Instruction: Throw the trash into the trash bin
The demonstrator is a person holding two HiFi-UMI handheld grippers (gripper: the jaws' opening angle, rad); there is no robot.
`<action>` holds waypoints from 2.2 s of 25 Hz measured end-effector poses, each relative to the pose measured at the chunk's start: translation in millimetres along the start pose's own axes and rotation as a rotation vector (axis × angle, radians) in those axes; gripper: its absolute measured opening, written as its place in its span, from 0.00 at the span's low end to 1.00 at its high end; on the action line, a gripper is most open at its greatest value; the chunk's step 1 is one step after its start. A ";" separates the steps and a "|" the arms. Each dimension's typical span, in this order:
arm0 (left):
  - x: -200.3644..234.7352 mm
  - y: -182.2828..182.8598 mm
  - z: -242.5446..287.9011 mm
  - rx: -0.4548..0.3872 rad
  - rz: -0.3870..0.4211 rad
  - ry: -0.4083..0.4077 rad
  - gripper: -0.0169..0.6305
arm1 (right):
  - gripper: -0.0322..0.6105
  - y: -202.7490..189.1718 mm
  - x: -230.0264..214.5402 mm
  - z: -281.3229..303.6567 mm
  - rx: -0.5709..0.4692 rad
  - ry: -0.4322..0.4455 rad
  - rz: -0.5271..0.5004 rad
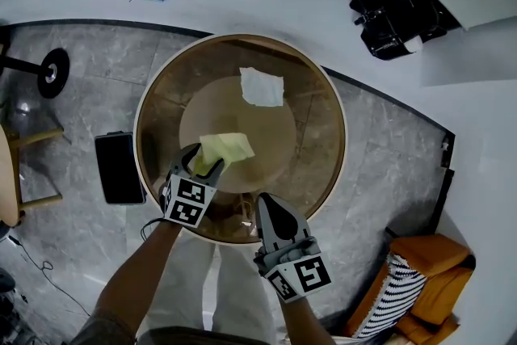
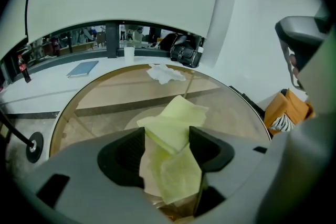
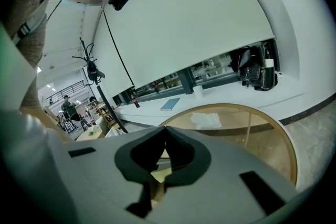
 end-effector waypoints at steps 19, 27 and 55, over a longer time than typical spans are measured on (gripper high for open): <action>11.2 12.5 -25.6 -0.089 -0.126 -0.020 0.06 | 0.08 -3.4 19.3 18.4 0.027 0.052 -0.021; 47.3 3.6 -62.8 -0.143 -0.227 0.062 0.06 | 0.08 -7.2 51.9 42.7 0.057 0.139 -0.049; 198.8 -151.5 -227.3 -0.221 -0.569 0.487 0.07 | 0.08 -79.4 233.7 155.0 0.280 0.534 -0.188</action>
Point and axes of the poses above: the fingertips, and each gripper's own axes: z forward along the fingers, x to its left, y out of its top, the point moved 7 cm from there along -z, backward along the fingers, and after that the axes turned 6 degrees about -x, right-handed, at the moved point
